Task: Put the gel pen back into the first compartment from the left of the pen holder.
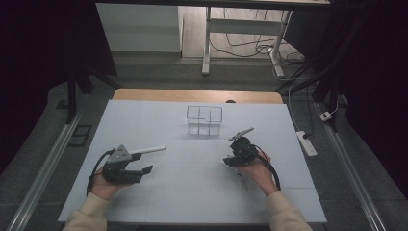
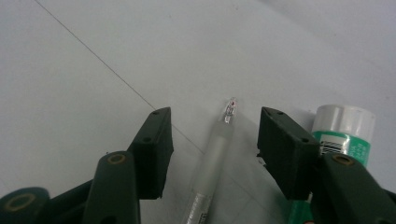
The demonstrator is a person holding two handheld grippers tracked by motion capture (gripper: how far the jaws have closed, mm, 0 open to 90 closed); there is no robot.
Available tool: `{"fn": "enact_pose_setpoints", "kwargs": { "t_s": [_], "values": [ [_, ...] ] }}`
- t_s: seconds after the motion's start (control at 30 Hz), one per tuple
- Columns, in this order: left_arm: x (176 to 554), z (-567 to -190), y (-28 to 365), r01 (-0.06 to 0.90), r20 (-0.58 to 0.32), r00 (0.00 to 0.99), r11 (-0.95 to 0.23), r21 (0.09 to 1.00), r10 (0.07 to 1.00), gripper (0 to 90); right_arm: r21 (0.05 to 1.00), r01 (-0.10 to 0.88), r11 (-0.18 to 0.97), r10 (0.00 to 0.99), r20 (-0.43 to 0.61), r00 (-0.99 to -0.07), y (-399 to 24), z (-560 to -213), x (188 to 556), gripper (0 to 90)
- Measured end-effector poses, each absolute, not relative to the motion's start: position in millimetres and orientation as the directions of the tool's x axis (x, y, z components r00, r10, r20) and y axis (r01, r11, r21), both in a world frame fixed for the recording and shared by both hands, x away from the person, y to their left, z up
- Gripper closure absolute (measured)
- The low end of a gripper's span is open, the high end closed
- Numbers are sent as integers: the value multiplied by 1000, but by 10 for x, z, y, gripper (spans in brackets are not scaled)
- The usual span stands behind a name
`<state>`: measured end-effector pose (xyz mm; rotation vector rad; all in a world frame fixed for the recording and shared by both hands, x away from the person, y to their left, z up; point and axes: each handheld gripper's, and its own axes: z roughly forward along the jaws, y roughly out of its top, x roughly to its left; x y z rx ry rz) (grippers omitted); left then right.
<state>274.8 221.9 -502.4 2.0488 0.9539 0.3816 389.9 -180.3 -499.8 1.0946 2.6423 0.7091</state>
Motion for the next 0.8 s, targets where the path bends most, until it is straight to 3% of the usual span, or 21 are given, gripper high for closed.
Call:
{"fn": "enact_pose_setpoints", "kwargs": {
  "t_s": [0.8],
  "values": [
    [2750,-5043,2216,495,-62,668,-380,782,741,324,423,632,649,723,-85,-686,-1621,-5021,3827,733]
  ]
}}
